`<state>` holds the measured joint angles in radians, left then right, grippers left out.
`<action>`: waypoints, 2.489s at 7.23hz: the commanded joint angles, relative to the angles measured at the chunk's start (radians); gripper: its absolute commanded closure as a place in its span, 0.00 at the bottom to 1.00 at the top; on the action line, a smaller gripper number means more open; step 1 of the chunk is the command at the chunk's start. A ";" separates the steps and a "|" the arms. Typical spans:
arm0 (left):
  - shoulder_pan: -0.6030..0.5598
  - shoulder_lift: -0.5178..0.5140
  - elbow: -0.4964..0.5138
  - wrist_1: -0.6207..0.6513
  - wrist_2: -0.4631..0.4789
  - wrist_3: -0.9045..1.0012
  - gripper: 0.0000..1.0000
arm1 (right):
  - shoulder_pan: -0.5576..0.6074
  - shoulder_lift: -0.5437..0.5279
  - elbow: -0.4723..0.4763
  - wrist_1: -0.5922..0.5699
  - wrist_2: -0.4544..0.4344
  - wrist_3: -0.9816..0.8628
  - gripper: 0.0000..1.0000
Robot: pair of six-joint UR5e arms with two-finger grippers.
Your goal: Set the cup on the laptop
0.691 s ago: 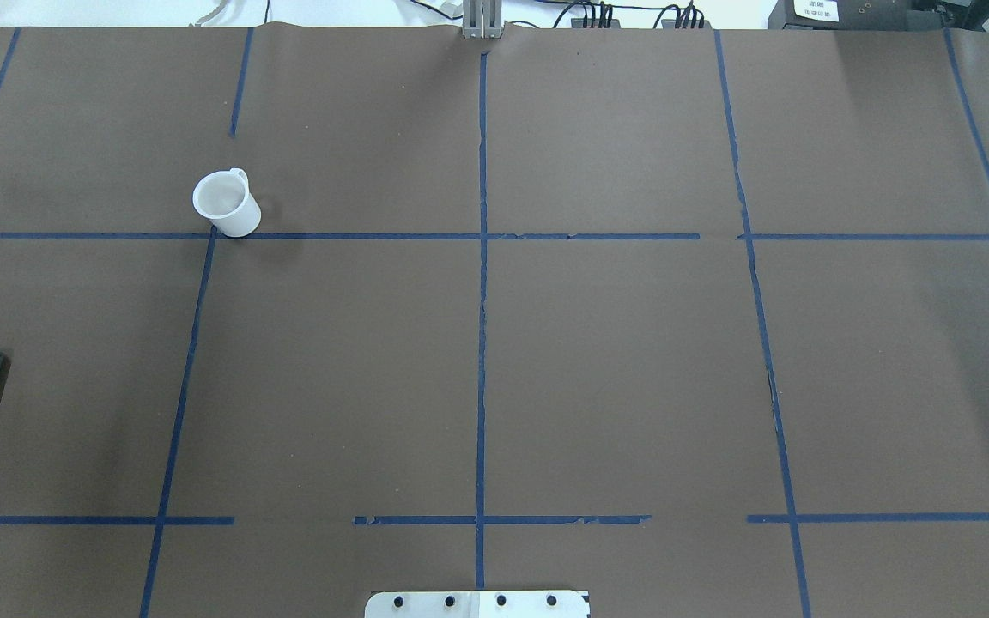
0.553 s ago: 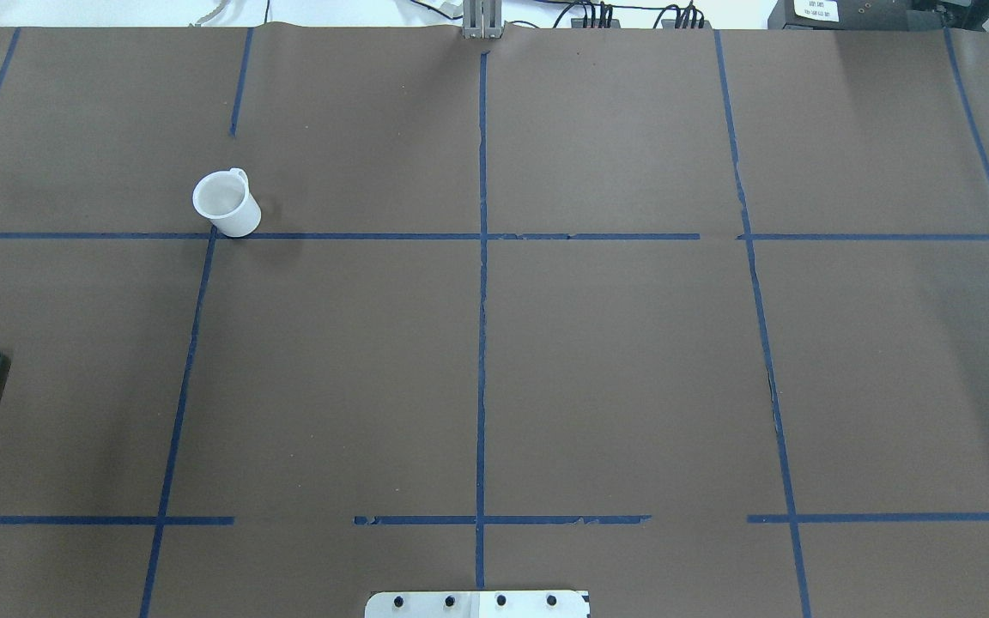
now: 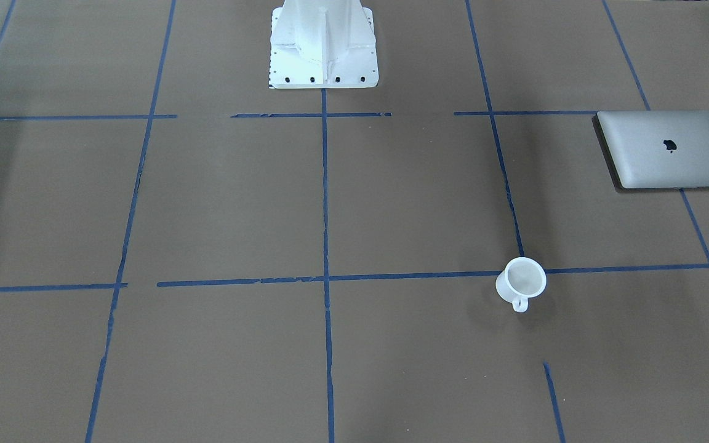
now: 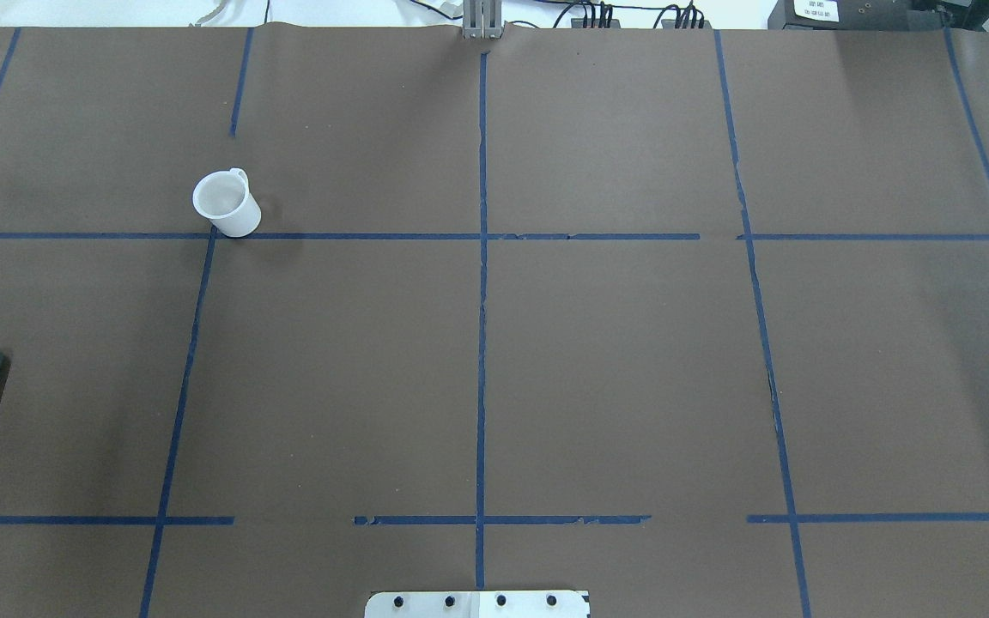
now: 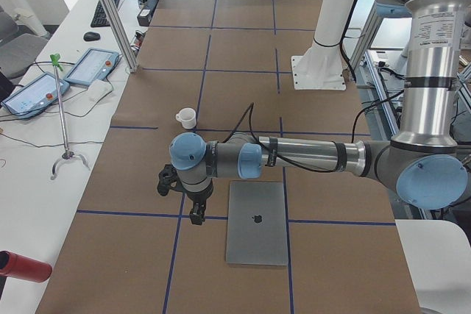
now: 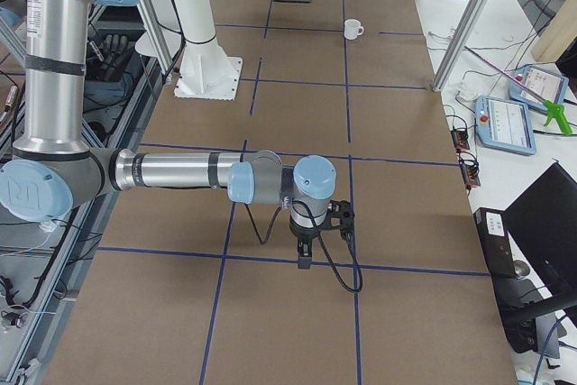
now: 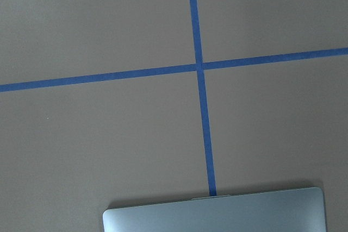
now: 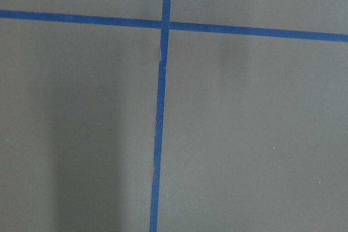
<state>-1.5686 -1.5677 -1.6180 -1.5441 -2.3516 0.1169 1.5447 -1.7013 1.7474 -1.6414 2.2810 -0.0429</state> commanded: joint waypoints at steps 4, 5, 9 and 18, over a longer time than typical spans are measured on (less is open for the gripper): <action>0.042 -0.223 0.132 -0.148 0.003 -0.005 0.00 | 0.000 0.002 0.001 0.002 0.000 0.000 0.00; 0.053 -0.312 0.192 -0.148 0.005 -0.011 0.00 | 0.000 0.000 0.001 0.000 0.000 0.000 0.00; 0.299 -0.578 0.243 -0.157 0.117 -0.432 0.00 | 0.000 0.000 0.001 0.000 0.000 0.000 0.00; 0.581 -0.691 0.510 -0.485 0.232 -0.760 0.00 | 0.000 0.000 0.001 0.000 0.000 0.000 0.00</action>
<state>-1.0109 -2.2813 -1.1077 -1.9935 -2.1299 -0.6406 1.5447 -1.7012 1.7487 -1.6412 2.2810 -0.0430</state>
